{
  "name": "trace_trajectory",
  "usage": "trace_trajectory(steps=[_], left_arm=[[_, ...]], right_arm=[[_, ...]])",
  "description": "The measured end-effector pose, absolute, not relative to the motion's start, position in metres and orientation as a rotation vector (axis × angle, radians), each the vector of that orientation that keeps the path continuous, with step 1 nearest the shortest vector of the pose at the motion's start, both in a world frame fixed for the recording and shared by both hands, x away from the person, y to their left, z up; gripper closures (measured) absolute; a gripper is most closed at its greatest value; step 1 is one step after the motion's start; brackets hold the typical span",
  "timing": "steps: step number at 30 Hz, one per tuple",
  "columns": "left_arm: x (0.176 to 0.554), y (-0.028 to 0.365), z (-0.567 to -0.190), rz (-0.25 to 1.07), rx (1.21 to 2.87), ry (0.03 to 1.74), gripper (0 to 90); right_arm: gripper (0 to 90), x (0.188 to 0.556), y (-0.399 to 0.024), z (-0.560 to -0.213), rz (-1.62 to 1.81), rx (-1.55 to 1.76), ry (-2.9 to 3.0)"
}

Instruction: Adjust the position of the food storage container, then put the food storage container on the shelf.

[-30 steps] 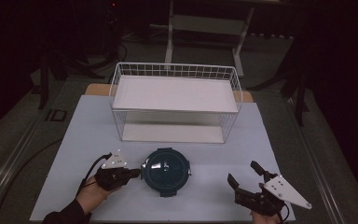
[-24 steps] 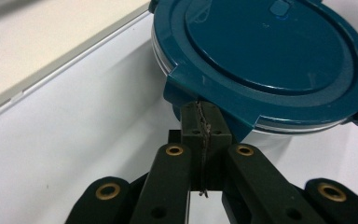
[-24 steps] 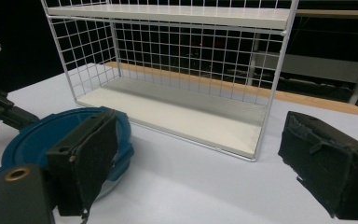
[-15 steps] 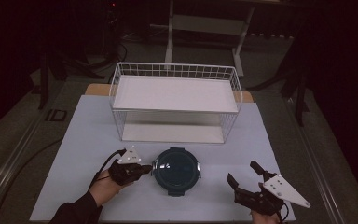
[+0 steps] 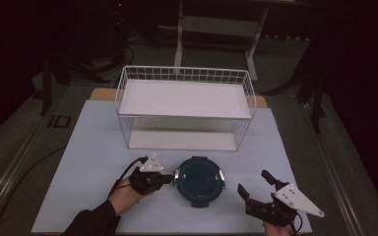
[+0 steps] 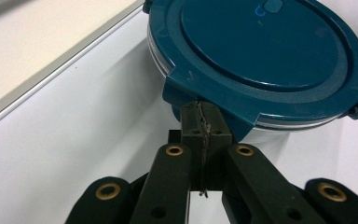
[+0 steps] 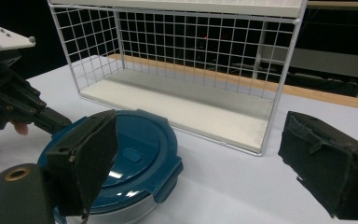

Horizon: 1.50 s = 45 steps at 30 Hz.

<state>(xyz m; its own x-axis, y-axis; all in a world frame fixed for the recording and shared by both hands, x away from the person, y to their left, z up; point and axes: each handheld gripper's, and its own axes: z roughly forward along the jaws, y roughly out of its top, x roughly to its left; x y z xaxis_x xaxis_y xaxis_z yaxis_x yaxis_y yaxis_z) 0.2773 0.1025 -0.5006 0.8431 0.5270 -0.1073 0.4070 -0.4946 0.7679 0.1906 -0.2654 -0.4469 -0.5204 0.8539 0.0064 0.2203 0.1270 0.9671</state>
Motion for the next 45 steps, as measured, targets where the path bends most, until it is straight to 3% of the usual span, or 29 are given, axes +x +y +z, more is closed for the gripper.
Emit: trace_trajectory(steps=[2,6,10,11,12,13,15,17,19,30,38,45], left_arm=[[0.278,0.103,-0.501,0.17,2.153,0.685,89.3],[0.275,0.113,-0.494,0.184,2.125,0.703,77.2],[0.272,0.125,-0.484,0.178,2.078,0.714,52.0],[0.272,0.125,-0.484,0.178,2.078,0.714,52.0],[0.268,0.138,-0.472,0.147,2.012,0.718,34.8],[0.267,0.142,-0.468,0.109,1.993,0.697,29.9],[0.264,0.144,-0.462,0.108,1.97,0.7,11.6],[0.261,0.146,-0.456,0.118,1.953,0.69,9.4],[0.257,0.146,-0.447,0.111,1.934,0.675,0.4],[0.25,0.13,-0.427,0.086,1.927,0.639,0.4],[0.268,0.125,-0.426,0.035,1.865,0.748,0.5],[0.282,0.116,-0.447,-0.017,1.867,0.843,1.9]], right_arm=[[11.4,0.191,-0.265,-0.447,1.423,1.034,1.838],[11.3,0.19,-0.266,-0.448,1.45,1.023,1.844],[11.3,0.191,-0.264,-0.449,1.455,1.01,1.856],[11.3,0.191,-0.264,-0.45,1.458,1.01,1.858],[11.2,0.191,-0.263,-0.45,1.452,1.003,1.86],[10.8,0.191,-0.263,-0.449,1.444,0.995,1.866],[10.7,0.192,-0.262,-0.449,1.441,0.991,1.872],[10.7,0.191,-0.261,-0.449,1.422,0.99,1.862],[10.7,0.191,-0.26,-0.448,1.421,0.985,1.863],[10.8,0.189,-0.249,-0.435,1.412,0.927,1.847],[14.4,0.191,-0.248,-0.428,1.441,0.928,1.827],[14.8,0.199,-0.244,-0.419,1.547,0.903,1.953]])
